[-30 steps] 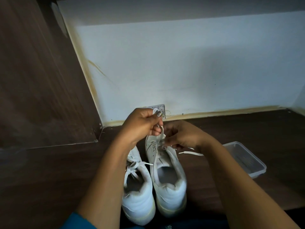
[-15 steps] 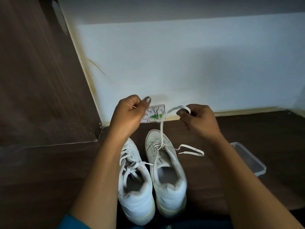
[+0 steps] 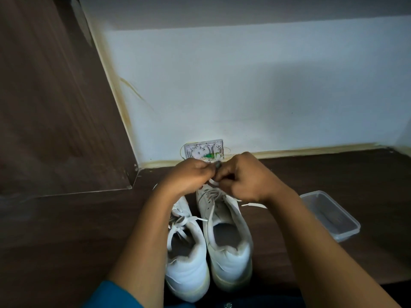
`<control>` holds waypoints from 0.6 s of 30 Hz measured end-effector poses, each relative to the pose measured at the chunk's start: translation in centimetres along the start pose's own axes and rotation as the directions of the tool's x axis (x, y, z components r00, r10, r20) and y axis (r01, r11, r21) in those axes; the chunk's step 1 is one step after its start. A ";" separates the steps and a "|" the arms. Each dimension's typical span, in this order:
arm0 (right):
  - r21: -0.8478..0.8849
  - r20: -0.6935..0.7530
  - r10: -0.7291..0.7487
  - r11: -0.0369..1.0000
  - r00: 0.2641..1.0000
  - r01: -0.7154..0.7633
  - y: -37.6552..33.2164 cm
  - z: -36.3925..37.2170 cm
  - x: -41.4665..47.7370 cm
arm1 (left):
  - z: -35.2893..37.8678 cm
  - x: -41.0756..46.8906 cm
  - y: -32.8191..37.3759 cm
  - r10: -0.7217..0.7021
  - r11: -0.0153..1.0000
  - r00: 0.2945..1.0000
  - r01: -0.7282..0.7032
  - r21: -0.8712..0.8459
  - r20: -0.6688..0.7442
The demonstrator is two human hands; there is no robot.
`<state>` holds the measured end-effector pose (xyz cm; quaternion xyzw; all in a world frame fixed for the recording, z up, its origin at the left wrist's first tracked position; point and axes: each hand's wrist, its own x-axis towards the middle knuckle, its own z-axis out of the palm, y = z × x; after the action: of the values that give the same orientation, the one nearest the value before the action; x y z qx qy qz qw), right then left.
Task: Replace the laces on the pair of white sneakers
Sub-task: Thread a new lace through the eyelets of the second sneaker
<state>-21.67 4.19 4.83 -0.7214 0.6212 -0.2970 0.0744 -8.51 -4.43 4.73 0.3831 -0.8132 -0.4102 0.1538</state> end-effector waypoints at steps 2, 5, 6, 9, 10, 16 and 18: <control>0.059 -0.063 0.033 0.998 0.997 -0.029 0.2 -0.4 -0.1 | -0.1 -0.1 -0.1 0.069 0.994 0.998 -0.069 -0.081 -0.002; 0.198 -0.195 0.124 0.977 0.973 -0.084 0.4 -0.3 -0.3 | 0.2 0.5 -0.2 0.139 0.966 0.979 -0.168 -0.198 -0.152; 0.310 -0.227 0.173 0.946 0.958 -0.097 0.3 -0.1 -0.3 | 0.2 0.7 -0.1 0.147 0.951 0.970 -0.193 -0.242 -0.196; 0.673 -0.250 0.338 0.734 0.907 -0.088 0.4 -0.1 -0.1 | -0.1 0.3 1.0 0.114 0.868 0.932 -0.262 -0.423 -0.344; 0.700 -0.230 0.378 0.704 0.897 -0.117 0.6 -0.3 -0.2 | -0.5 0.1 1.4 0.092 0.822 0.924 -0.280 -0.495 -0.370; -0.014 0.268 0.464 0.878 0.845 -0.478 0.7 0.7 -0.7 | -4.3 -2.0 3.9 0.039 0.770 0.803 -0.404 -0.495 -0.595; -0.097 0.271 0.456 0.889 0.848 -0.447 0.5 1.2 -0.5 | -4.9 -2.4 4.4 -0.023 0.588 0.842 -0.424 -0.689 -0.539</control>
<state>-21.48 4.23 3.41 -0.5916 0.7601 -0.1541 0.2200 -6.34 -3.67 11.37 0.2688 -0.5202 -0.5908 0.5550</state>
